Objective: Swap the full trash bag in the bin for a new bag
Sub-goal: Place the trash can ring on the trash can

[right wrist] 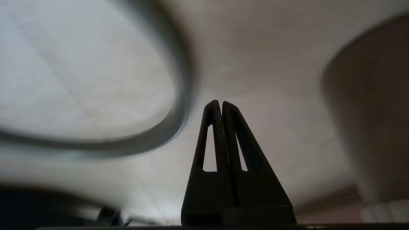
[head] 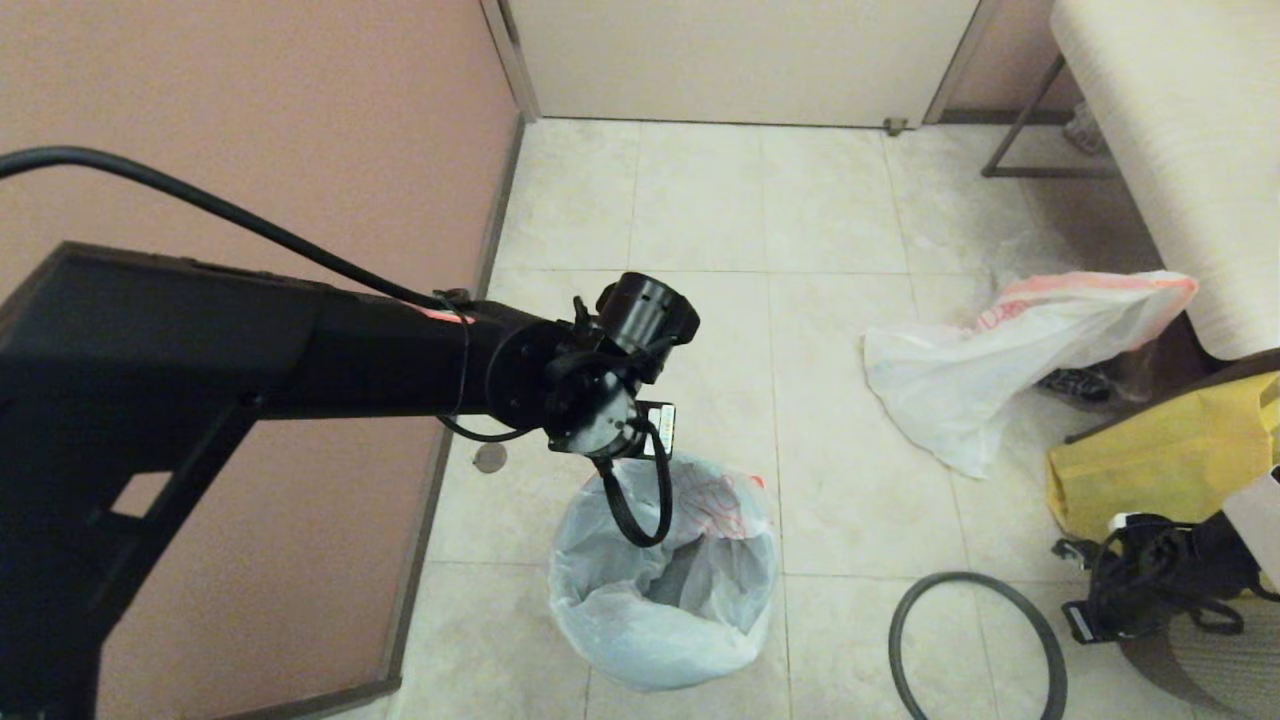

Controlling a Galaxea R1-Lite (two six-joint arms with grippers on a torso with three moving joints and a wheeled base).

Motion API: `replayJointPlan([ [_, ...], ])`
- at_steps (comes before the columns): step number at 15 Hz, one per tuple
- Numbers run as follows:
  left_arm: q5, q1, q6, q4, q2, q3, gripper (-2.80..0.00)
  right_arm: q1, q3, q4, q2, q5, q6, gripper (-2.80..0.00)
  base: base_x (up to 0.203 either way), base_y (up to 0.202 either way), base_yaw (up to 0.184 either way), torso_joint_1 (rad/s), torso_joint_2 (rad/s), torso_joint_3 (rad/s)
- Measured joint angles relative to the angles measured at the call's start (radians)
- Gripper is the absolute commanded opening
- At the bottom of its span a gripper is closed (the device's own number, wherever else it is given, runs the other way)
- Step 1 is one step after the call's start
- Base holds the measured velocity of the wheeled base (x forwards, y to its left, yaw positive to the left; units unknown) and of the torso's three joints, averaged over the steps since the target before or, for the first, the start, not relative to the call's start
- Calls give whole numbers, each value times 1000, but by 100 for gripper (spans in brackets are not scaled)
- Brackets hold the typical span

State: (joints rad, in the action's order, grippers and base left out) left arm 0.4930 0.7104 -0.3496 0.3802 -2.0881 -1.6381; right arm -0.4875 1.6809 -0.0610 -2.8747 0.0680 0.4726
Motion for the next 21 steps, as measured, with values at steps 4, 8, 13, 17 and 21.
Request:
replayJointPlan([
  [4, 0, 13, -2, 1, -12, 1, -280, -9, -13, 98, -30, 94, 22, -280, 0, 0, 0, 0, 0, 0],
  [8, 0, 15, -2, 1, -20, 0, -280, -21, 0, 123, -47, 161, 62, 0, 0, 0, 0, 0, 0, 0],
  [13, -1, 16, -2, 2, -24, -2, -280, -17, 37, 146, -73, 168, 93, 0, 0, 0, 0, 0, 0, 0],
  [17, -1, 15, -2, 1, -27, -5, -280, -1, 50, 148, -85, 168, 97, 0, 0, 0, 0, 0, 0, 0],
  [21, 0, 13, -3, 1, -26, -14, -280, 2, 148, 109, -143, 164, 137, -280, 0, 0, 0, 0, 0, 0],
])
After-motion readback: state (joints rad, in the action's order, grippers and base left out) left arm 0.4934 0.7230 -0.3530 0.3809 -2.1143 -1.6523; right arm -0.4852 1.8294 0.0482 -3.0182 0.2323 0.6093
